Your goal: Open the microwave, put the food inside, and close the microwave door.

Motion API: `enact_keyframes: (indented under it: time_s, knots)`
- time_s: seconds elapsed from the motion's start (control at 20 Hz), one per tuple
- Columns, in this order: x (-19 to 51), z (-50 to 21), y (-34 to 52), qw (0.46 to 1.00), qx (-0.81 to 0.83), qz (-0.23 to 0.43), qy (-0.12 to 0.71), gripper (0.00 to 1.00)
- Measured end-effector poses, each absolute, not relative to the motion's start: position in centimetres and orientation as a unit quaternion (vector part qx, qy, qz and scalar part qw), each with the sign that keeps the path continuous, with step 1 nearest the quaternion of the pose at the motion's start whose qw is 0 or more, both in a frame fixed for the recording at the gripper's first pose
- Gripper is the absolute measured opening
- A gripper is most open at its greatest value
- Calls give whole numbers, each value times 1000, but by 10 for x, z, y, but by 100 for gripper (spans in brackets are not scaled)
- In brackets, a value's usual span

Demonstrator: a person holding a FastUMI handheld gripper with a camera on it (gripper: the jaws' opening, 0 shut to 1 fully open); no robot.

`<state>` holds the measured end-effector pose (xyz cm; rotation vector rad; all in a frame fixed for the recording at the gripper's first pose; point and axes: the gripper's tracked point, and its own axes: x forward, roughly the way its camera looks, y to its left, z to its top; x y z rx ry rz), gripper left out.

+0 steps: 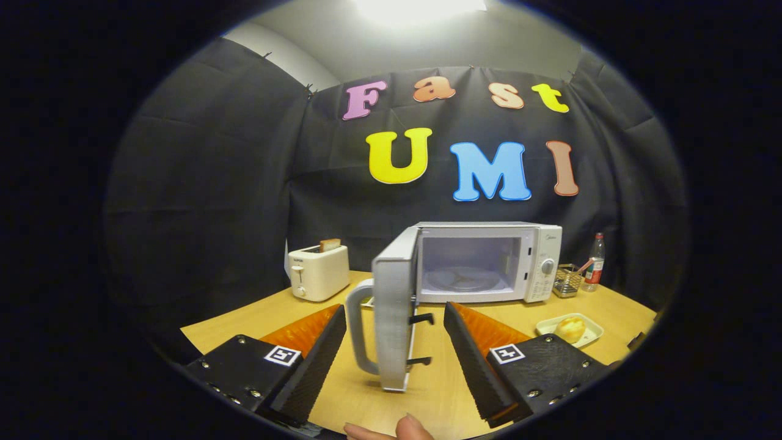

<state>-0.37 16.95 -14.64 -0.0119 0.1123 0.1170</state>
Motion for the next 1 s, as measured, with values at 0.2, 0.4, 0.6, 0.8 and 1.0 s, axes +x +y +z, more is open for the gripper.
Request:
enact_keyframes:
  time_s: [0.2, 0.4, 0.6, 0.8, 1.0]
  knots:
    - [23, -161, 64, 997, -42, -6, 67, 96]
    - [55, -199, -38, 989, -62, -71, 117, 96]
    - [81, -240, -92, 979, -30, -74, 186, 96]
    - [96, -286, -127, 959, -5, -74, 272, 97]
    - [105, -311, -147, 942, 20, -75, 326, 96]
